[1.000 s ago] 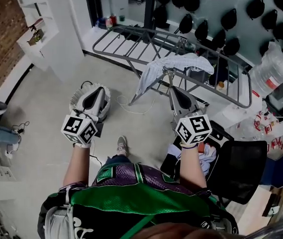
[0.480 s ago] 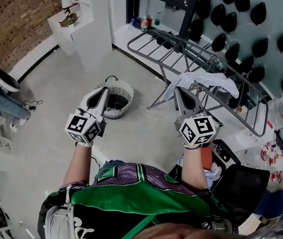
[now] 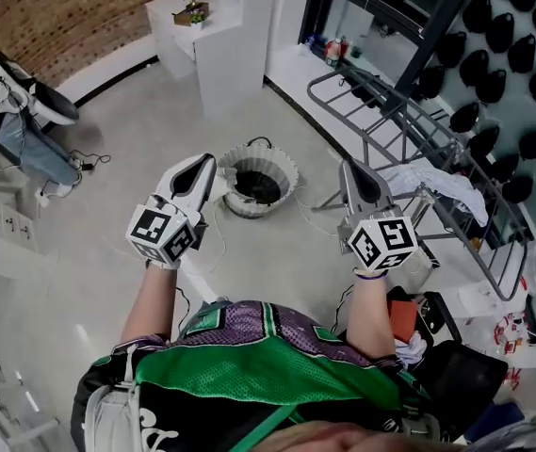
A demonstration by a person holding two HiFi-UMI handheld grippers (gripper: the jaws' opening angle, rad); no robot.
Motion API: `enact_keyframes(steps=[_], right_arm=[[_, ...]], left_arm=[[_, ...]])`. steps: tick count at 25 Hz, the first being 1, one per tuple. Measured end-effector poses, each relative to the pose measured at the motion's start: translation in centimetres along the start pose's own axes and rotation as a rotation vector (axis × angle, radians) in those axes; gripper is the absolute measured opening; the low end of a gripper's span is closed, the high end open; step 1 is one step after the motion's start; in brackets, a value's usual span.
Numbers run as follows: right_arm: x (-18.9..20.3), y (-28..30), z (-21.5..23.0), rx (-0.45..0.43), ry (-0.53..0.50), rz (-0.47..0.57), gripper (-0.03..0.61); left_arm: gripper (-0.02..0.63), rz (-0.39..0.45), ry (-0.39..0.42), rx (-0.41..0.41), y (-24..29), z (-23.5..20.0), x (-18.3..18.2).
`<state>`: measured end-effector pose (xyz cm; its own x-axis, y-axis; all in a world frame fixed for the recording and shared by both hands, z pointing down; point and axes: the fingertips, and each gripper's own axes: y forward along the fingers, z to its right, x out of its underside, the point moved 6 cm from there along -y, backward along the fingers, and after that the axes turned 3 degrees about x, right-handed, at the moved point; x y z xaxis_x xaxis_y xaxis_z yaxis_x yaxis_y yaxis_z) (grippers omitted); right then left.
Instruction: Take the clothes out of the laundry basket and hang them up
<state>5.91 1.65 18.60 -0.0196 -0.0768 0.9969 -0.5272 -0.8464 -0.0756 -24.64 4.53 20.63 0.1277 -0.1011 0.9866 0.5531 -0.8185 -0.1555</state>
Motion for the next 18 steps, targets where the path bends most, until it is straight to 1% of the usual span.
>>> enact_keyframes(steps=[3, 4, 6, 8, 9, 10, 13, 18], right_arm=[[0.1, 2.5, -2.8, -0.022, 0.003, -0.004, 0.002], [0.2, 3.2, -3.7, -0.029, 0.003, -0.005, 0.002], [0.1, 4.4, -5.3, -0.037, 0.001, -0.004, 0.002], [0.1, 5.4, -6.5, -0.037, -0.004, -0.004, 0.002], [0.1, 5.9, -7.0, -0.035, -0.007, -0.005, 0.002], [0.2, 6.3, -7.5, -0.033, -0.009, -0.006, 0.002], [0.4, 7.4, -9.1, -0.031, -0.01, -0.013, 0.002], [1.6, 9.0, -11.3, -0.026, -0.006, -0.043, 0.002]], left_arm=[[0.028, -0.003, 0.016, -0.014, -2.0, -2.7, -0.3], [0.054, -0.003, 0.018, -0.014, -2.6, -3.5, -0.3], [0.127, -0.002, 0.017, -0.004, -3.6, -5.0, -0.4], [0.17, 0.002, 0.007, 0.016, -4.2, -6.2, -0.6], [0.205, 0.007, -0.002, 0.027, -4.4, -6.8, -0.6], [0.226, 0.01, -0.011, 0.036, -4.7, -7.3, -0.6], [0.233, -0.009, -0.009, 0.045, -5.4, -9.0, -0.1], [0.233, -0.075, 0.046, 0.062, -6.6, -11.6, 2.2]])
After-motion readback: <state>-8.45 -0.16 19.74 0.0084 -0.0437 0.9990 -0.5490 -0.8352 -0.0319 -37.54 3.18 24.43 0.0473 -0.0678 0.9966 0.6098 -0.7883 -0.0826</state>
